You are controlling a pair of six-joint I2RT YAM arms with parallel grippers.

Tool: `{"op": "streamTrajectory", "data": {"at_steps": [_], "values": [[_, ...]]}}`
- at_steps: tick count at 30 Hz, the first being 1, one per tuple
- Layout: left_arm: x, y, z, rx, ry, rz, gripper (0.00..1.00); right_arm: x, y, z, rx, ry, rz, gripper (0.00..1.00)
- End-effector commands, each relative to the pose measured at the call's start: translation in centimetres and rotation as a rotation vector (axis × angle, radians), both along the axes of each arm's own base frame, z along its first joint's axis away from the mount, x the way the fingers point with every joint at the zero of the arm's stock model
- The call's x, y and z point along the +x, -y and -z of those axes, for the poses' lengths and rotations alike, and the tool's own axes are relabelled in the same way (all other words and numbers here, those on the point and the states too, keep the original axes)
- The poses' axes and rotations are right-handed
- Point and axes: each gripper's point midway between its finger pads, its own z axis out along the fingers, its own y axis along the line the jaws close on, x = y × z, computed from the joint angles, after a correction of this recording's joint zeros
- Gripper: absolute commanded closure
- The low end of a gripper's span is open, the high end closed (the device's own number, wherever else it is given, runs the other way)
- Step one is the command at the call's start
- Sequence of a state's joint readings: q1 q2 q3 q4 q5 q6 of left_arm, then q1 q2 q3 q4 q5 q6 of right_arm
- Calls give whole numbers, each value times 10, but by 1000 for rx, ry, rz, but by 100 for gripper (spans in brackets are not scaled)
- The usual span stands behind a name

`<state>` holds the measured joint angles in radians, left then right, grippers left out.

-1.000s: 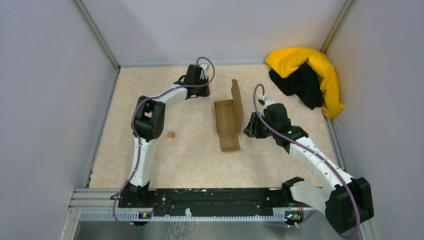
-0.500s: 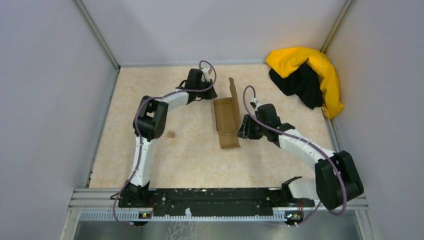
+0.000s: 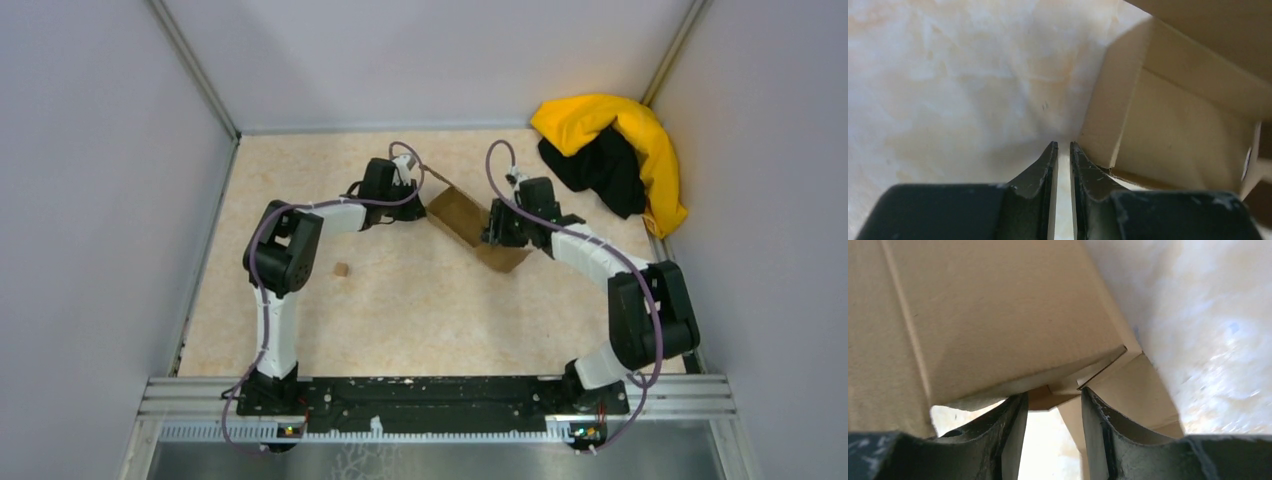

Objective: Fold the paper box

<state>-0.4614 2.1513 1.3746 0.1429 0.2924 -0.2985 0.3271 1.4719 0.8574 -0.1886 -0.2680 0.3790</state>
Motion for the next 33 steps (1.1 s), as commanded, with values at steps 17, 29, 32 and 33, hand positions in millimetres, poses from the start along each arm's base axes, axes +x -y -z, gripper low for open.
{"op": "streamTrajectory", "data": {"at_steps": [17, 29, 32, 33], "values": [[-76, 5, -26, 44, 21, 38, 80, 52, 42, -56, 79, 164, 63, 44], [-83, -1, -68, 42, 62, 46, 80, 37, 49, -14, 30, 23, 39, 42], [-86, 0, -80, 31, 65, 54, 80, 28, 37, -15, 91, 15, -7, 42], [-86, 0, -86, 25, 69, 56, 80, 26, 37, -16, 92, 12, -11, 42]]}}
